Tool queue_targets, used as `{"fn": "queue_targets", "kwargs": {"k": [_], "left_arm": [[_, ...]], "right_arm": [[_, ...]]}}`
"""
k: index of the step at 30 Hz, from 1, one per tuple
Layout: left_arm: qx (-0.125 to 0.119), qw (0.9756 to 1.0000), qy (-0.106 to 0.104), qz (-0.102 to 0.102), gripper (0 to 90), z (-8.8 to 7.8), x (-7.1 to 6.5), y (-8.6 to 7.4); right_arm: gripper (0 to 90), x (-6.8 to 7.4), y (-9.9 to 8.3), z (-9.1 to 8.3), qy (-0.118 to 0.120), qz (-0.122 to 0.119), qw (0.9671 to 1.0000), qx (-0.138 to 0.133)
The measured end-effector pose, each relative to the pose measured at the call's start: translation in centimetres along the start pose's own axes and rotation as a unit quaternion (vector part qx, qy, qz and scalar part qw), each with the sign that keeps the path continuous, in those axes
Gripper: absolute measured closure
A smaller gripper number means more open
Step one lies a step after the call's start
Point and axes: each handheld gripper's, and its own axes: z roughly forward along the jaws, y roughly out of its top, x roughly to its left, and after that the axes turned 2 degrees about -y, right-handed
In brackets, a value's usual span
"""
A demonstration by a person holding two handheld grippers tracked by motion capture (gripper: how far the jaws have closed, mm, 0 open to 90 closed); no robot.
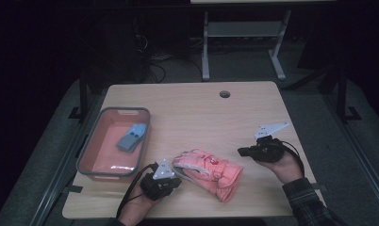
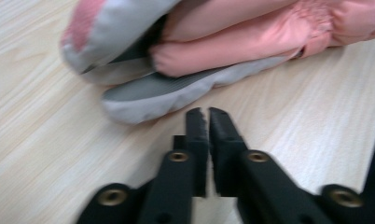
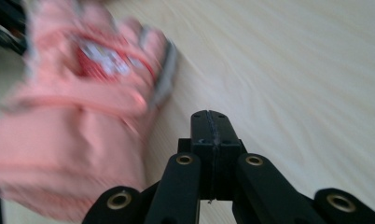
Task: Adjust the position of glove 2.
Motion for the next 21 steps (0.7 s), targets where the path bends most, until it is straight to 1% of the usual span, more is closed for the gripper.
{"fn": "queue_targets", "kwargs": {"k": [1,3,4,5,6,7,8,9,10,11,12,13,14,15,17,19,20,21], "left_arm": [[0.001,1.0000,-0.004,0.001,89.3,0.1,-0.1,0.1],[0.004,0.9999,-0.009,0.005,89.4,0.6,-0.3,0.4],[0.004,0.9999,-0.009,0.005,89.3,0.6,-0.3,0.4],[0.006,0.9999,-0.012,0.005,89.3,1.0,-0.4,0.6],[0.008,0.9998,-0.015,0.008,89.3,1.3,-0.5,0.8],[0.009,0.9998,-0.016,0.010,89.3,1.6,-0.5,1.0],[0.007,0.9998,-0.018,0.010,89.3,1.9,-0.6,1.2],[0.003,0.9998,-0.017,0.012,89.3,2.2,-0.6,1.4],[0.002,0.9998,-0.017,0.014,89.3,2.4,-0.6,1.6],[0.001,0.9997,-0.019,0.013,89.3,2.6,-0.6,1.8],[0.000,0.9997,-0.021,0.013,89.3,2.8,-0.6,2.0],[0.001,0.9997,-0.019,0.017,89.3,2.9,-0.6,2.2],[0.001,0.9997,-0.018,0.017,89.3,3.1,-0.6,2.3],[0.003,0.9997,-0.018,0.019,89.3,3.3,-0.4,2.4],[0.004,0.9996,-0.016,0.022,89.3,3.4,-0.1,2.6],[0.000,0.9998,-0.017,0.010,89.3,3.7,0.2,2.8],[0.000,0.9998,-0.017,0.010,89.3,3.7,0.2,2.8],[0.004,0.9998,-0.016,0.011,89.3,3.9,0.6,3.0]], "right_arm": [[90.0,-0.2,-0.5,0.1,-0.001,0.006,1.0000,0.007],[90.0,-0.5,-1.4,0.5,-0.001,0.001,0.9998,0.018],[90.0,-0.5,-1.4,0.5,-0.001,0.001,0.9998,0.018],[90.0,-0.5,-1.8,0.6,0.004,0.005,0.9998,0.021],[90.0,-0.3,-2.5,1.2,0.012,0.000,0.9995,0.030],[90.0,-0.2,-2.7,1.4,0.015,-0.003,0.9992,0.036],[90.0,-0.1,-2.9,1.7,0.017,-0.001,0.9990,0.042],[90.0,0.0,-3.0,2.0,0.020,-0.006,0.9987,0.046],[90.0,0.2,-3.1,2.1,0.022,-0.006,0.9985,0.049],[90.0,0.2,-3.1,2.2,0.024,-0.010,0.9984,0.050],[90.0,0.3,-3.1,2.3,0.025,-0.008,0.9983,0.052],[90.0,0.4,-3.2,2.3,0.026,-0.009,0.9983,0.052],[90.0,0.5,-3.2,2.4,0.029,-0.012,0.9983,0.048],[90.0,0.6,-3.3,2.3,0.030,-0.009,0.9983,0.050],[90.0,0.6,-3.5,2.3,0.031,-0.013,0.9982,0.050],[90.0,0.8,-3.6,2.3,0.032,-0.009,0.9982,0.050],[90.0,0.8,-3.6,2.3,0.032,-0.009,0.9982,0.050],[90.0,0.8,-3.8,2.2,0.034,-0.008,0.9983,0.047]]}}
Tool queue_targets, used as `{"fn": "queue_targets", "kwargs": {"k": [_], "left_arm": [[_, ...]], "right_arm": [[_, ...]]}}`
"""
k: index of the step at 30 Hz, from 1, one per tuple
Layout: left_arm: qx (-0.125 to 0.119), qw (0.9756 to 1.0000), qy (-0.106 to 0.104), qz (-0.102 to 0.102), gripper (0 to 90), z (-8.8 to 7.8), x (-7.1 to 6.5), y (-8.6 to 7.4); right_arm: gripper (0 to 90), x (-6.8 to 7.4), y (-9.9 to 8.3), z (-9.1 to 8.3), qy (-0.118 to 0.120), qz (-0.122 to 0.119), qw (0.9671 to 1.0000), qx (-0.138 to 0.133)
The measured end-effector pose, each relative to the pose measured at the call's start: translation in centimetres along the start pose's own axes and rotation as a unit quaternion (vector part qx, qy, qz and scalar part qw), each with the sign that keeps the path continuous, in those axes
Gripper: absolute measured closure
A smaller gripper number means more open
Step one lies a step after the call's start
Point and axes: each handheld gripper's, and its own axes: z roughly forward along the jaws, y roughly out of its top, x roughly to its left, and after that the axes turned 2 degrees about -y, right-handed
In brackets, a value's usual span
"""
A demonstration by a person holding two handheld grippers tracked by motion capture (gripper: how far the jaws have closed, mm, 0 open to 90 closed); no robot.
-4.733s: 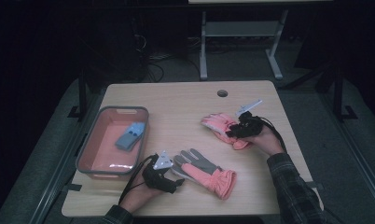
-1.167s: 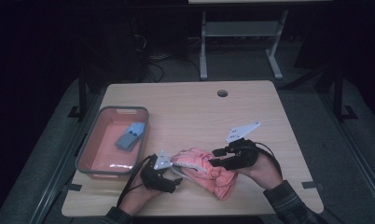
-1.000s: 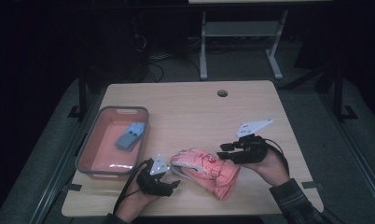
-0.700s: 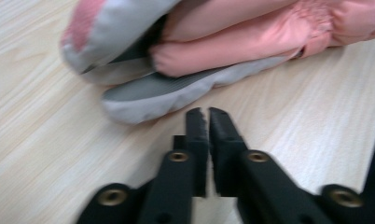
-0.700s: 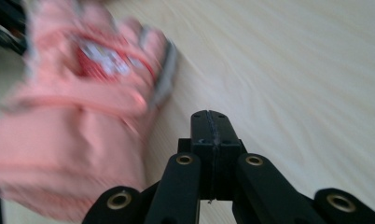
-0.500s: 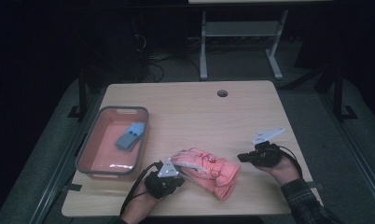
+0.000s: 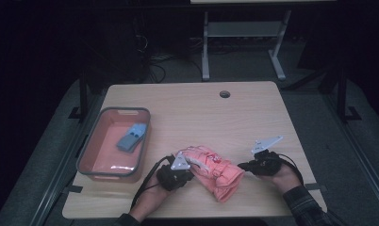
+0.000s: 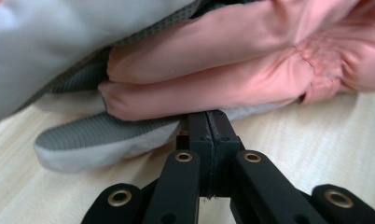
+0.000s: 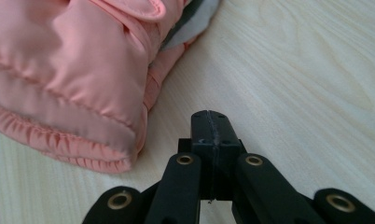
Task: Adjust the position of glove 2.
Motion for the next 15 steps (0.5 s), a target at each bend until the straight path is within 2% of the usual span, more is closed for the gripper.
{"fn": "queue_targets", "kwargs": {"k": [4,15], "left_arm": [[0.003,1.0000,0.003,0.002,89.2,0.3,0.5,0.3],[0.004,1.0000,0.006,0.003,89.3,2.0,2.4,2.6]], "right_arm": [[90.0,0.2,-0.1,0.0,0.000,-0.001,1.0000,-0.002],[90.0,1.3,-0.3,0.4,0.010,-0.007,0.9999,0.003]]}}
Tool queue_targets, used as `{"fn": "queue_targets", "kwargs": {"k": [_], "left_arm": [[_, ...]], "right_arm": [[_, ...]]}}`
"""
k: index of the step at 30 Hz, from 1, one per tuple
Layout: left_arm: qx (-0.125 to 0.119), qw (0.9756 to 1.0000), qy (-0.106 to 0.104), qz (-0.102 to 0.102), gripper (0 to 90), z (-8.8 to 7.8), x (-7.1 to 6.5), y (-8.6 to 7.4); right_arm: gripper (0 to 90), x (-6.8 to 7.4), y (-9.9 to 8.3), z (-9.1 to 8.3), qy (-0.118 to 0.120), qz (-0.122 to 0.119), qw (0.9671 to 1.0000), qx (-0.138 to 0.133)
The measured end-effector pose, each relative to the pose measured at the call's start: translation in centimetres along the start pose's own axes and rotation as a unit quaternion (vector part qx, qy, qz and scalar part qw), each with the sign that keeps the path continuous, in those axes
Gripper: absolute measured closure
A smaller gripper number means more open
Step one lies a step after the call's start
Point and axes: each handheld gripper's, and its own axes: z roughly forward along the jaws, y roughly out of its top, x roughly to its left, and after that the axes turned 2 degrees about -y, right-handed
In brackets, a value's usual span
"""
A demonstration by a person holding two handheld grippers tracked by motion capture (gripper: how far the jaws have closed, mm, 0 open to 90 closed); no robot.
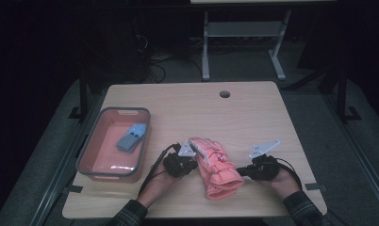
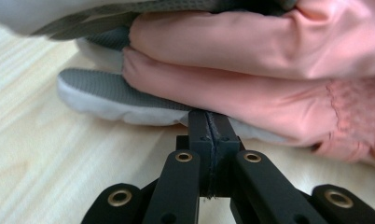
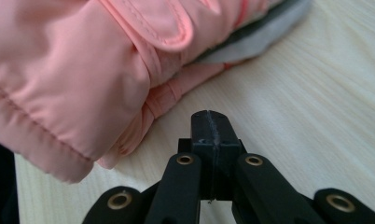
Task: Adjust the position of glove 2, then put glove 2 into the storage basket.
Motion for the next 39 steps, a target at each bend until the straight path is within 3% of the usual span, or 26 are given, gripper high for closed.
{"fn": "queue_targets", "kwargs": {"k": [18,26,28,36,39], "left_arm": [[-0.016,0.9997,-0.020,-0.006,89.4,1.2,2.5,2.2],[-0.035,0.9986,-0.037,-0.016,89.4,1.6,2.3,2.7],[-0.031,0.9987,-0.040,-0.008,89.4,1.5,2.3,2.7],[-0.043,0.9980,-0.036,-0.027,84.2,0.2,3.3,2.6],[-0.044,0.9979,-0.035,-0.033,77.5,-1.0,3.9,2.7]], "right_arm": [[90.0,2.3,1.5,1.9,0.033,-0.030,0.9990,0.001],[90.0,3.3,2.1,2.4,0.058,-0.033,0.9977,-0.012],[90.0,3.6,2.3,2.5,0.062,-0.034,0.9974,-0.012],[90.0,4.0,2.5,2.7,0.059,-0.043,0.9973,-0.010],[90.0,3.4,1.9,1.5,0.046,-0.027,0.9983,-0.023]]}}
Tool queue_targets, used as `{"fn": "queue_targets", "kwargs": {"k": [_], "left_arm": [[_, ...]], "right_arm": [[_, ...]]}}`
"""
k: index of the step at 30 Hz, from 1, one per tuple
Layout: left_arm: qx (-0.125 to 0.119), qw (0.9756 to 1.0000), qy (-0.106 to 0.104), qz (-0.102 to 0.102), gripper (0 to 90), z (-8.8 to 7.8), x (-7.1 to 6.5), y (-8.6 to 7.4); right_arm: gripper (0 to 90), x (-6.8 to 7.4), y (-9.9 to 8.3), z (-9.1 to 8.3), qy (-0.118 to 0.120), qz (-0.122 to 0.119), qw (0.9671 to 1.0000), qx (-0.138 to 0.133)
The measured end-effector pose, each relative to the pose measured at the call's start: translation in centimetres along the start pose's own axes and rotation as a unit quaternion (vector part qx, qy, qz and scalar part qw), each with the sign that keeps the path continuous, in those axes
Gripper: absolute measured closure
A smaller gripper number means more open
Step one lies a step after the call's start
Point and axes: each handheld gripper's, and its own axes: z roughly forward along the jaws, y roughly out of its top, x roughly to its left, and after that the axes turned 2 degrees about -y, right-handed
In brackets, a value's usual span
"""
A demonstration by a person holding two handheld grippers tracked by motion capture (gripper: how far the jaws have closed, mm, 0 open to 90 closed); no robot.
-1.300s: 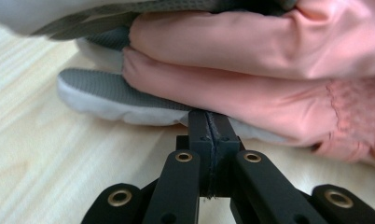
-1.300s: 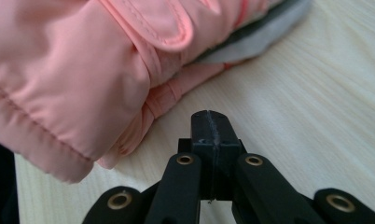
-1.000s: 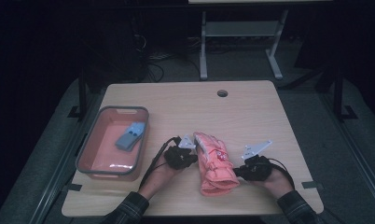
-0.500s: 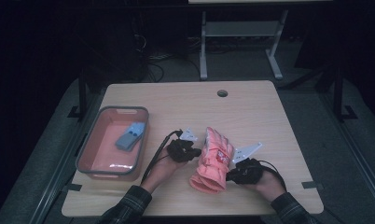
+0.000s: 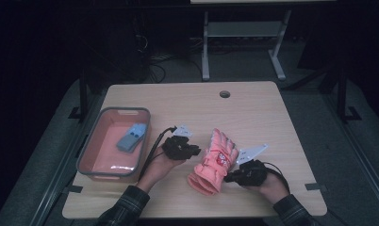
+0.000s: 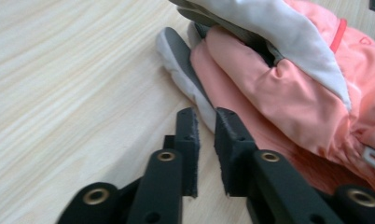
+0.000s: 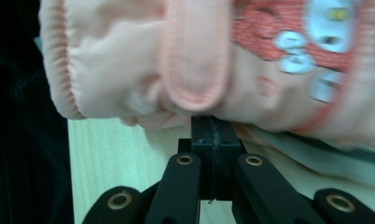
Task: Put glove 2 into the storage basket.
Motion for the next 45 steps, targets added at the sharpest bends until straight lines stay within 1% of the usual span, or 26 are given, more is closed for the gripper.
{"fn": "queue_targets", "kwargs": {"k": [1,6,7,9,11,12,13,14,15,16,17,20,22,24,26,27,28,30,31,32,35,37,39,42,43,45], "left_arm": [[-0.004,1.0000,-0.001,-0.009,75.6,-0.4,0.0,0.1],[-0.012,0.9998,-0.001,-0.015,59.0,-1.8,-0.2,0.4],[-0.019,0.9996,-0.003,-0.021,55.5,-2.1,-0.3,0.6],[-0.019,0.9995,-0.010,-0.022,47.7,-2.6,-0.3,0.9],[-0.021,0.9994,-0.014,-0.021,40.5,-2.8,-0.4,1.1],[-0.026,0.9994,-0.016,-0.016,36.4,-3.1,-0.6,1.3],[-0.033,0.9992,-0.017,-0.012,33.8,-3.4,-0.8,1.7],[-0.033,0.9991,-0.024,-0.012,31.3,-3.5,-1.0,1.8],[-0.033,0.9991,-0.024,-0.012,27.7,-3.5,-1.0,1.8],[-0.033,0.9991,-0.027,-0.008,27.7,-3.7,-1.1,2.0],[-0.037,0.9989,-0.027,-0.005,24.7,-3.9,-1.3,2.2],[-0.039,0.9989,-0.026,0.001,20.9,-4.1,-1.6,2.5],[-0.042,0.9988,-0.025,0.002,18.4,-4.1,-1.7,2.6],[-0.043,0.9987,-0.025,0.002,18.0,-4.1,-1.7,2.6],[-0.043,0.9988,-0.024,0.002,17.5,-4.1,-1.7,2.7],[-0.043,0.9988,-0.024,0.002,17.1,-4.1,-1.7,2.7],[-0.040,0.9989,-0.024,0.003,16.9,-4.0,-1.7,2.7],[-0.040,0.9989,-0.023,0.004,16.4,-3.9,-1.9,2.8],[-0.040,0.9989,-0.023,0.004,16.4,-3.9,-1.9,2.8],[-0.039,0.9989,-0.023,0.008,16.4,-3.7,-2.1,3.0],[-0.036,0.9990,-0.025,0.012,15.2,-3.3,-2.6,3.4],[-0.031,0.9991,-0.025,0.016,14.5,-3.1,-2.7,3.5],[-0.025,0.9991,-0.029,0.019,14.4,-2.3,-2.9,3.8],[-0.019,0.9992,-0.030,0.018,14.1,-1.4,-3.0,4.1],[-0.019,0.9992,-0.030,0.018,13.9,-1.4,-3.0,4.1],[-0.013,0.9994,-0.029,0.011,13.6,-0.3,-2.9,4.2]], "right_arm": [[90.0,-0.2,-0.1,-0.3,-0.005,0.003,1.0000,-0.001],[89.3,-1.0,-0.9,-2.0,-0.034,0.021,0.9991,-0.011],[89.8,-1.1,-1.0,-2.5,-0.039,0.024,0.9989,-0.014],[90.0,-1.4,-0.9,-3.5,-0.049,0.034,0.9978,-0.030],[90.0,-1.5,-0.9,-3.9,-0.053,0.037,0.9972,-0.036],[90.0,-1.8,-0.5,-4.8,-0.061,0.047,0.9955,-0.056],[90.0,-1.9,-0.4,-4.9,-0.064,0.045,0.9950,-0.062],[90.0,-2.0,-0.2,-5.1,-0.069,0.048,0.9942,-0.067],[90.0,-2.0,-0.2,-5.1,-0.069,0.048,0.9942,-0.067],[90.0,-2.1,0.0,-5.2,-0.070,0.049,0.9935,-0.075],[90.0,-2.3,0.7,-5.1,-0.074,0.046,0.9924,-0.087],[90.0,-2.3,1.6,-4.6,-0.076,0.041,0.9919,-0.093],[90.0,-2.4,2.1,-4.1,-0.078,0.036,0.9921,-0.092],[90.0,-2.5,2.4,-3.5,-0.081,0.036,0.9924,-0.085],[90.0,-2.7,2.5,-2.8,-0.086,0.036,0.9928,-0.076],[90.0,-2.7,2.5,-2.8,-0.086,0.036,0.9928,-0.076],[90.0,-2.8,2.5,-2.1,-0.084,0.039,0.9934,-0.068],[90.0,-2.9,2.4,-1.5,-0.088,0.036,0.9939,-0.056],[90.0,-2.9,2.4,-1.5,-0.088,0.036,0.9939,-0.056],[90.0,-2.9,2.4,-0.8,-0.091,0.035,0.9944,-0.042],[90.0,-2.9,2.4,0.0,-0.097,0.033,0.9943,-0.028],[90.0,-2.9,2.4,0.1,-0.097,0.032,0.9944,-0.026],[90.0,-2.8,2.4,0.5,-0.100,0.035,0.9941,-0.020],[90.0,-2.8,2.4,0.9,-0.105,0.033,0.9939,-0.012],[90.0,-2.8,2.4,0.9,-0.105,0.033,0.9939,-0.012],[90.0,-2.8,2.4,1.1,-0.104,0.034,0.9940,-0.008]]}}
